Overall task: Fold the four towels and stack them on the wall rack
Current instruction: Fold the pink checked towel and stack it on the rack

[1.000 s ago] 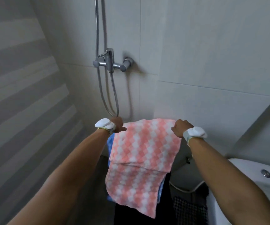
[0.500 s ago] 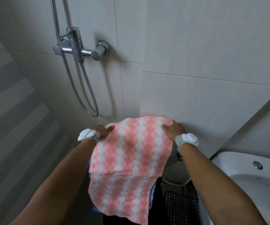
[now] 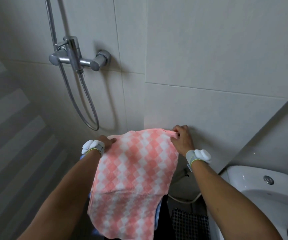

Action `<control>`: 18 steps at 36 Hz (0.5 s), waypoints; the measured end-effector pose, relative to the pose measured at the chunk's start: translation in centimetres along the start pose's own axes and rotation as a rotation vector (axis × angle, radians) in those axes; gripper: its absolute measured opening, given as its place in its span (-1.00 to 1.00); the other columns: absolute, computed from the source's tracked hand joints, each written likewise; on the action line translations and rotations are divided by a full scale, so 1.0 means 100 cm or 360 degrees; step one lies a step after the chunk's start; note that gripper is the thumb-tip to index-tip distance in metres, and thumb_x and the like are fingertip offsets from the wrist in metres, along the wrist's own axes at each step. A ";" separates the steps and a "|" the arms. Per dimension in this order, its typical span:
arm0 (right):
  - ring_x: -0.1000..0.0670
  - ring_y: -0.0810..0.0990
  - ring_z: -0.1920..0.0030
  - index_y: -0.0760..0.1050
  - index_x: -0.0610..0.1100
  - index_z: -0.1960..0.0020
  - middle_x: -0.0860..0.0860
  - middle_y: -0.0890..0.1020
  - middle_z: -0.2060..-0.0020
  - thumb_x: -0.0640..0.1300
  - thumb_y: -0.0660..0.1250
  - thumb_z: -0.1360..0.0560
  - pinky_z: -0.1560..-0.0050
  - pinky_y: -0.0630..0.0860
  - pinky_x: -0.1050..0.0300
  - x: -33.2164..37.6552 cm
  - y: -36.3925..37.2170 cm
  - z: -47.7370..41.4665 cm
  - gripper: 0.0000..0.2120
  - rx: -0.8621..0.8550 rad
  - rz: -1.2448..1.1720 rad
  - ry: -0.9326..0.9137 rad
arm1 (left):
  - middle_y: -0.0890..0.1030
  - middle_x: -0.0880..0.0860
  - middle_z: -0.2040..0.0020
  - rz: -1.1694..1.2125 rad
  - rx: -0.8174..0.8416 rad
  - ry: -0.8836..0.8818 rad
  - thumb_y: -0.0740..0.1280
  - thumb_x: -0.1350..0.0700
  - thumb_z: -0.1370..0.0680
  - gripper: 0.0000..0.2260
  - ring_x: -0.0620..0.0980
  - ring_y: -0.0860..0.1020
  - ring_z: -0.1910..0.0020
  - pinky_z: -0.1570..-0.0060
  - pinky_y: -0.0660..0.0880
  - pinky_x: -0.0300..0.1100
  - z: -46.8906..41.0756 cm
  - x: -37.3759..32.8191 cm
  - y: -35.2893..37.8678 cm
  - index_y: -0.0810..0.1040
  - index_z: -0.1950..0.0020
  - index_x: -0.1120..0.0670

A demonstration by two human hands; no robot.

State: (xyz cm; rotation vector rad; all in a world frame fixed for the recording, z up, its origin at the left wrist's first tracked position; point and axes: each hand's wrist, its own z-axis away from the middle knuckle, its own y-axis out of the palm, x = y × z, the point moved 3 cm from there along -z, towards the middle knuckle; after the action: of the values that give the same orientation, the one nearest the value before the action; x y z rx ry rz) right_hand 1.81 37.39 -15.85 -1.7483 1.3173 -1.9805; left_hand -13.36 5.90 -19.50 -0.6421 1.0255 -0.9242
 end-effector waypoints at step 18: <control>-0.03 0.68 0.16 0.61 0.09 0.23 0.08 0.72 0.24 -0.15 0.42 -0.35 0.07 0.59 0.00 0.033 -0.023 0.020 -0.87 0.0306 -0.0138 -0.0188 | 0.36 -0.02 -0.49 -0.0482 -0.0002 0.1357 0.32 0.06 -0.58 -0.47 0.05 0.23 -0.50 -0.42 0.26 0.07 0.083 -0.112 0.011 0.26 -0.53 -0.12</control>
State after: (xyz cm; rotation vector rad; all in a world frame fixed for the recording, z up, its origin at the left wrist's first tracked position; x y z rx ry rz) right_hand 3.50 35.68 -12.10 -1.8259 0.9950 -1.9417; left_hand -7.85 16.53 -12.30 -0.3992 1.7057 -1.5242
